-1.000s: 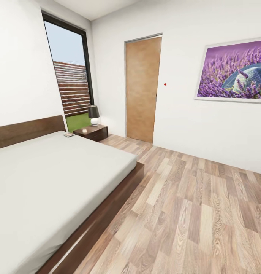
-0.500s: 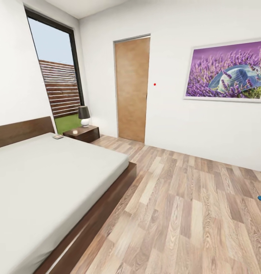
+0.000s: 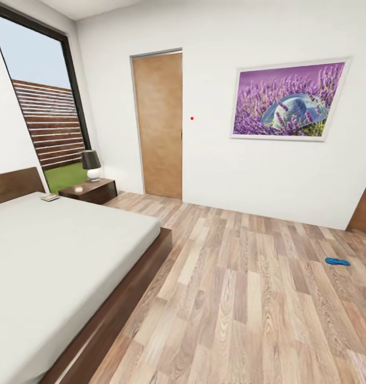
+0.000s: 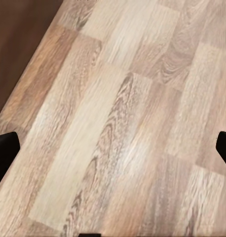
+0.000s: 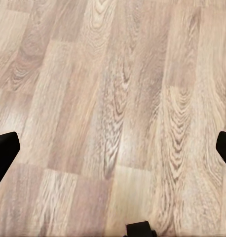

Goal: In the bedroom, move the book from the bed onto either nightstand, and place the two sandals side by side next to the bed.

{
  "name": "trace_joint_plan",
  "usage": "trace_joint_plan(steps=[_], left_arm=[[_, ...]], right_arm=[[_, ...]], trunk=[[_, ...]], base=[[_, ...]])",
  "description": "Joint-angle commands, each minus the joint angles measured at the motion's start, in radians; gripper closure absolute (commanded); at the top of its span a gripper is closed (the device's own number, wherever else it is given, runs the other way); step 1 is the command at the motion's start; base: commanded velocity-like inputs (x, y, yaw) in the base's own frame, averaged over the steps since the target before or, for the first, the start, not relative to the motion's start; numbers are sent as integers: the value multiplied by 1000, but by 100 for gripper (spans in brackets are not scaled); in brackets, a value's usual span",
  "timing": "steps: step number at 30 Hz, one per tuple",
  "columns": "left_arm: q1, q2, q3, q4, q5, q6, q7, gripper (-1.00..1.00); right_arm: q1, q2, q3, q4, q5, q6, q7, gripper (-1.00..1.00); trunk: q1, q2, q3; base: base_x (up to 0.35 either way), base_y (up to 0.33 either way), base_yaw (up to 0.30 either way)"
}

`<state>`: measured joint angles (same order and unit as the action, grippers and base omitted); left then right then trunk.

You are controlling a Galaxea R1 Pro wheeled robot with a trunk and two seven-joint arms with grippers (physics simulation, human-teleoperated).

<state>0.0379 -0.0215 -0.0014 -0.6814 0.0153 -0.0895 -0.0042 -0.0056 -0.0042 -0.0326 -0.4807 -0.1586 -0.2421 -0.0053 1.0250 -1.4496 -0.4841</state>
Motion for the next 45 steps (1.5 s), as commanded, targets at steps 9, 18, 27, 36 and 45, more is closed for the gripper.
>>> trace_joint_plan(steps=[9, 18, 27, 36, 45], left_arm=[[0, 0, 0, -1, 2, -2, 0, -100], [0, 0, 0, -1, 2, -2, 0, -100], [0, 0, 0, -1, 2, -2, 0, -100], [0, 0, 0, -1, 2, -2, 0, -100], [0, 0, 0, -1, 2, -2, 0, -100]], right_arm=[[-1, 0, 2, 1, -9, -3, -1, -100], [-1, 0, 2, 1, -9, -3, -1, -100], [-1, 0, 2, 1, -9, -3, -1, -100], [-1, 0, 2, 2, -9, -3, -1, -100], [-1, 0, 2, 5, -9, -3, -1, -100]], trunk=[[0, 0, -1], [0, 0, -1], [0, 0, -1], [0, 0, -1], [0, 0, -1]], base=[[0, 0, -283], [0, 0, -283], [0, 0, -283], [0, 0, -283], [0, 0, -283]])
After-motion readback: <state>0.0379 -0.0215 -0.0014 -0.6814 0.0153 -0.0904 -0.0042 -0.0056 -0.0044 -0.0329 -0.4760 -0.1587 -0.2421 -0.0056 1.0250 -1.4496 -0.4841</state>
